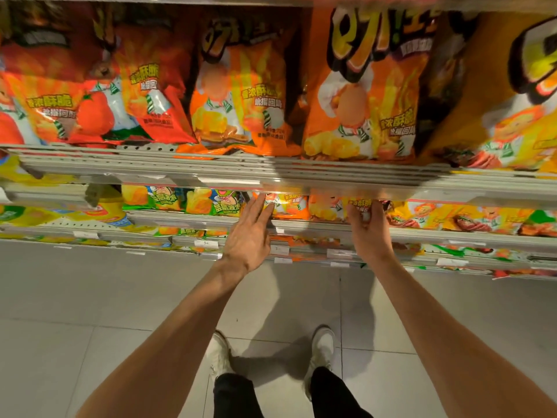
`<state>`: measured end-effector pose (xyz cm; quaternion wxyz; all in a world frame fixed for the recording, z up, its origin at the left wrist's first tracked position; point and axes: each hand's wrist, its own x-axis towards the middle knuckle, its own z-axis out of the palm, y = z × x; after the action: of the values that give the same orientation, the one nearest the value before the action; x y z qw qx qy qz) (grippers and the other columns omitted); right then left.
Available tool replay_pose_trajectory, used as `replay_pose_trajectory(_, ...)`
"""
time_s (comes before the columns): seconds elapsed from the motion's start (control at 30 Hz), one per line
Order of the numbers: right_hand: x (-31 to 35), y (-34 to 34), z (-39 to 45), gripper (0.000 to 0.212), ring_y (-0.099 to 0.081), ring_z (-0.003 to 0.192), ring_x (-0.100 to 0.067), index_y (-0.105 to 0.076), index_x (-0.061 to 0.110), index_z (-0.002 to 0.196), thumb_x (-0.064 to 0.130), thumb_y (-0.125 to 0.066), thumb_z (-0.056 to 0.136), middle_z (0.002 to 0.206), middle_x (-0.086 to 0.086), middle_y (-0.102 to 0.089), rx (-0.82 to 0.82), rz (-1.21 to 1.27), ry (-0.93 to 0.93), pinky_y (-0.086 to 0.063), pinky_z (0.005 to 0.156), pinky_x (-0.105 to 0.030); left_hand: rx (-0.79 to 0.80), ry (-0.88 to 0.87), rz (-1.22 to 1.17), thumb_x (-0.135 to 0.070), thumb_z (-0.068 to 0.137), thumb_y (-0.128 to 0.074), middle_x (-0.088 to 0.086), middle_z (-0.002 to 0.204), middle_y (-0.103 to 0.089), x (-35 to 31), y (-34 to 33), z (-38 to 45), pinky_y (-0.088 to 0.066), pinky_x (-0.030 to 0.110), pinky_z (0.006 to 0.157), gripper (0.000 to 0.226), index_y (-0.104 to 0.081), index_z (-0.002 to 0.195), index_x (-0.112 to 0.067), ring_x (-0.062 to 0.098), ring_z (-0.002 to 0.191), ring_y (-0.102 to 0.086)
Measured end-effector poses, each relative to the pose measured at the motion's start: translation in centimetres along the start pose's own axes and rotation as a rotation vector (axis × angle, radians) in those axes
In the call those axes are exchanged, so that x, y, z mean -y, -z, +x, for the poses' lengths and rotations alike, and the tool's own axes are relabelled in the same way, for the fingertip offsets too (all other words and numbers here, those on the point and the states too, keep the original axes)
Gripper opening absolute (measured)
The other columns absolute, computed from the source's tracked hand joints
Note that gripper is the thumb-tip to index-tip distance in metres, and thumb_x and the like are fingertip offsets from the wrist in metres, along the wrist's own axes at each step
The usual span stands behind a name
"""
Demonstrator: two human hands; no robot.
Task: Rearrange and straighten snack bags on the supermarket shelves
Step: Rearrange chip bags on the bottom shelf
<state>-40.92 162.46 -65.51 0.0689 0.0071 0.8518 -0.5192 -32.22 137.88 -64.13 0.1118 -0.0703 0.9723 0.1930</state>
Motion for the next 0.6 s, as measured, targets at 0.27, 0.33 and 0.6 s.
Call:
replay_pose_trajectory(0.27, 0.4, -0.9, 1.5, 0.028, -0.057, 0.092, -0.022, -0.056, 0.003, 0.125, 0.020, -0.058, 0.102, 0.106, -0.010, -0.061, 0.017, -0.074, 0.066, -0.044, 0.080, -0.026, 0.006, 0.018, -0.064, -0.013, 0.102, -0.052, -0.003, 0.172, 0.009, 0.1, -0.7, -0.6, -0.022, 0.040, 0.126, 0.072, -0.015, 0.164, -0.018, 0.023, 0.158, 0.002)
replay_pose_trajectory(0.33, -0.5, -0.7, 1.1, 0.031, -0.047, 0.088, -0.022, -0.056, -0.001, 0.120, 0.023, -0.059, 0.102, 0.099, -0.008, -0.052, -0.013, -0.169, 0.033, -0.035, 0.077, -0.031, 0.001, 0.018, -0.083, -0.012, 0.102, -0.053, -0.001, 0.172, 0.007, -0.1, -0.8, -0.6, -0.021, 0.039, 0.127, 0.072, -0.015, 0.163, -0.018, 0.024, 0.159, 0.000)
replay_pose_trajectory(0.6, -1.0, -0.9, 0.0, 0.039, -0.058, 0.100, -0.038, -0.055, 0.002, 0.125, 0.032, -0.062, 0.100, 0.107, -0.018, -0.065, -0.059, -0.294, 0.009, -0.049, 0.080, -0.044, -0.025, 0.034, -0.132, -0.013, 0.100, -0.052, -0.001, 0.172, 0.005, -0.4, -1.1, -0.6, -0.031, 0.040, 0.123, 0.072, -0.018, 0.163, -0.018, 0.025, 0.158, -0.007)
